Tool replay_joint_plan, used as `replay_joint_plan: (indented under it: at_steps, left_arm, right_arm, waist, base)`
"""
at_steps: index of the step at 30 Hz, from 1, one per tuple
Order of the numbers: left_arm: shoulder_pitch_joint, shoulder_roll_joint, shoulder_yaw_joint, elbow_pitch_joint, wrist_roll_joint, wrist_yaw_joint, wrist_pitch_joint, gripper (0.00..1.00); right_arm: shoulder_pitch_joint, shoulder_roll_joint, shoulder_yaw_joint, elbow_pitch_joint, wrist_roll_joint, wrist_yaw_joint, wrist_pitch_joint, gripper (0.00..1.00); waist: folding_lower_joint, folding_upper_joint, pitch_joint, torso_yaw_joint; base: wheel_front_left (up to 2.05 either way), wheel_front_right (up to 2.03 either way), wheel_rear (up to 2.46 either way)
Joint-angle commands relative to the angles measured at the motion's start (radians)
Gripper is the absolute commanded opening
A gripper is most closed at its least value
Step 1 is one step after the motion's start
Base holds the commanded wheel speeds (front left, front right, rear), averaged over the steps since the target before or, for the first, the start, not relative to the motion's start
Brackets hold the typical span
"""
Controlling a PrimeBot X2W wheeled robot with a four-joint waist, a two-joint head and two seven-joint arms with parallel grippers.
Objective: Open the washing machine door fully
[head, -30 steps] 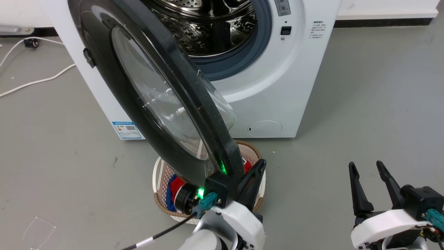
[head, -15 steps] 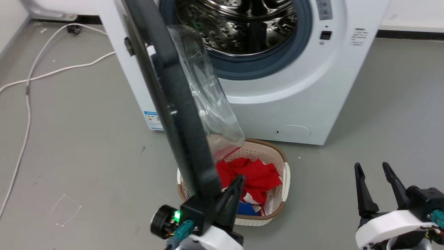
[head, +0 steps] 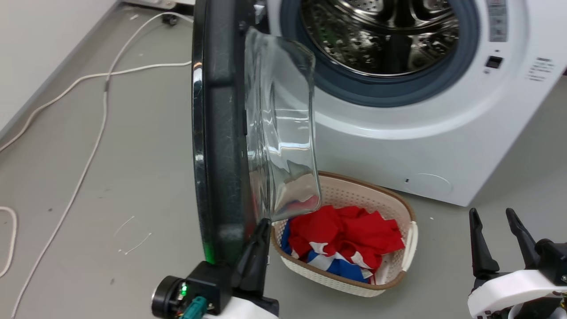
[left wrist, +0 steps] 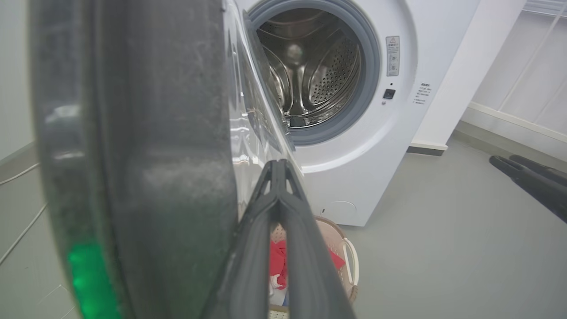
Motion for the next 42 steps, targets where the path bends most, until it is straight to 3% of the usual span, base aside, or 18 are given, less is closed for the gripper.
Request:
replay_joint_plan:
  at_steps: [1, 9, 19, 30, 37, 42]
  left_arm:
    - [0.011, 0.012, 0.025, -0.004, 0.000, 0.016, -0.007, 0.00]
    - [0.047, 0.050, 0.128, 0.002, -0.053, 0.046, -0.048, 0.00]
    - [0.046, 0.138, 0.334, 0.057, -0.161, 0.021, -0.124, 0.00]
    - [-0.063, 0.228, 0.521, 0.281, -0.301, -0.164, -0.173, 0.00]
    - [-0.143, 0.238, 0.657, 0.415, -0.294, -0.258, -0.184, 0.00]
    - [-0.175, 0.208, 0.758, 0.472, -0.250, -0.317, -0.185, 0.00]
  right_arm:
    - [0.013, 0.001, 0.001, -0.008, -0.005, 0.000, 0.001, 1.00]
    - [0.014, 0.001, -0.009, -0.048, -0.013, 0.000, 0.025, 1.00]
    - [-0.003, 0.001, 0.004, -0.088, -0.023, 0.000, 0.055, 1.00]
    - [-0.037, 0.001, 0.001, -0.119, -0.045, 0.000, 0.080, 1.00]
    - [-0.054, 0.001, 0.002, -0.123, -0.050, 0.000, 0.086, 1.00]
    - [-0.072, 0.001, 0.003, -0.118, -0.052, 0.000, 0.082, 1.00]
  waist:
    - [0.0000, -0.0001, 0.008, 0.044]
    - [0.0000, -0.0001, 0.021, 0.116]
    - [0.0000, -0.0001, 0.058, 0.100]
    - [0.0000, -0.0001, 0.134, 0.053]
    - [0.0000, -0.0001, 0.169, 0.029]
    - [0.0000, -0.0001, 0.182, 0.016]
  base:
    - [0.00, 0.00, 0.00]
    - [0.00, 0.00, 0.00]
    - [0.00, 0.00, 0.00]
    - [0.00, 0.00, 0.00]
    - [0.00, 0.00, 0.00]
    - [0.00, 0.00, 0.00]
